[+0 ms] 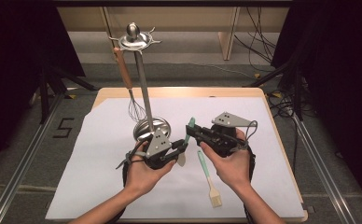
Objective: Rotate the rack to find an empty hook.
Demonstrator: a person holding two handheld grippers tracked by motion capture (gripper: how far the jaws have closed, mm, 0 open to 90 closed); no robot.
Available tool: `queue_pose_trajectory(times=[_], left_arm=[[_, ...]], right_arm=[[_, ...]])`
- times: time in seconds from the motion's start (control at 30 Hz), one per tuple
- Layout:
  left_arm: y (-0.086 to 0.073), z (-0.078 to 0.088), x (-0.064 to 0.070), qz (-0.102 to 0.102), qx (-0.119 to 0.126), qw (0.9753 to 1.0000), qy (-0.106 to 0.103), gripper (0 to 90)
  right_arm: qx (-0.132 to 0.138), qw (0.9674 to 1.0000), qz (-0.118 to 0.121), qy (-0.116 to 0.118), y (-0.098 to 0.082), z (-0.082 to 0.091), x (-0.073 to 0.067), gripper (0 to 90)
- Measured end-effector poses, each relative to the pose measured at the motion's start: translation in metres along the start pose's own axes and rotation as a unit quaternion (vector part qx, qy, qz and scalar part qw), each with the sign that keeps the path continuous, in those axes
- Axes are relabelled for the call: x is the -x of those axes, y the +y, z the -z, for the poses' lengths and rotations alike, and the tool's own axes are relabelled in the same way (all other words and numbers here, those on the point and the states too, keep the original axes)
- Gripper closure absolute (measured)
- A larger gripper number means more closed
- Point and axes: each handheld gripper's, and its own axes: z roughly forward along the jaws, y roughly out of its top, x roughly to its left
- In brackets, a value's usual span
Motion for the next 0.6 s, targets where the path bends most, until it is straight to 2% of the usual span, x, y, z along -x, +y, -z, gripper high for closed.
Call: queue_pose_trajectory(times=[0.03, 0.07, 0.1, 0.2, 0.27, 0.3, 0.33, 0.37, 0.4, 0.43, 0.47, 0.5, 0.53, 0.57, 0.6], left_arm=[[0.000, 0.001, -0.002, 0.001, 0.008, 0.9999, -0.009, 74.9], [0.001, 0.001, -0.006, 0.000, 0.011, 0.9996, -0.024, 71.1], [0.001, 0.002, -0.007, 0.003, 0.012, 0.9994, -0.031, 65.2], [0.002, 0.004, -0.013, 0.007, 0.021, 0.9971, -0.072, 57.0], [0.002, 0.005, -0.016, 0.009, 0.018, 0.9955, -0.092, 55.8], [0.002, 0.005, -0.017, 0.011, 0.023, 0.9935, -0.111, 55.6], [0.002, 0.006, -0.017, 0.018, 0.018, 0.9928, -0.117, 55.9], [0.003, 0.006, -0.018, 0.016, 0.020, 0.9916, -0.127, 56.0], [0.004, 0.006, -0.018, 0.013, 0.022, 0.9911, -0.131, 56.4], [0.004, 0.005, -0.019, 0.001, 0.025, 0.9907, -0.134, 57.3], [0.004, 0.006, -0.018, 0.008, 0.025, 0.9916, -0.127, 58.8], [0.005, 0.005, -0.018, 0.011, 0.024, 0.9910, -0.131, 59.5], [0.005, 0.004, -0.018, 0.018, 0.025, 0.9903, -0.135, 60.0], [0.005, 0.004, -0.018, 0.022, 0.026, 0.9899, -0.137, 60.9], [0.005, 0.003, -0.019, 0.017, 0.027, 0.9893, -0.143, 61.5]], right_arm=[[0.003, 0.9998, 0.021, 0.002, 0.000, -0.001, 0.002, 82.9], [0.001, 0.9998, 0.017, 0.002, 0.000, -0.001, 0.001, 82.9], [-0.012, 0.9998, 0.012, 0.005, 0.000, 0.001, 0.002, 82.9], [-0.019, 0.9993, 0.026, 0.021, 0.001, 0.003, 0.007, 82.9], [-0.020, 0.9991, 0.024, 0.029, 0.001, 0.004, 0.008, 82.9], [-0.027, 0.9986, 0.023, 0.040, 0.001, 0.005, 0.008, 82.9], [-0.019, 0.9978, 0.031, 0.056, 0.001, 0.004, 0.009, 82.9], [-0.022, 0.9976, 0.033, 0.056, 0.001, 0.004, 0.009, 82.9], [-0.025, 0.9974, 0.038, 0.055, 0.001, 0.004, 0.009, 82.8], [-0.030, 0.9965, 0.043, 0.065, 0.000, 0.004, 0.009, 82.8], [-0.043, 0.9952, 0.043, 0.077, 0.001, 0.005, 0.009, 82.8], [-0.044, 0.9961, 0.038, 0.067, 0.000, 0.005, 0.007, 82.8], [-0.036, 0.9965, 0.034, 0.068, -0.001, 0.004, 0.005, 82.9], [-0.042, 0.9954, 0.041, 0.076, -0.001, 0.004, 0.006, 82.9], [-0.041, 0.9944, 0.047, 0.086, 0.000, 0.003, 0.006, 82.8]])
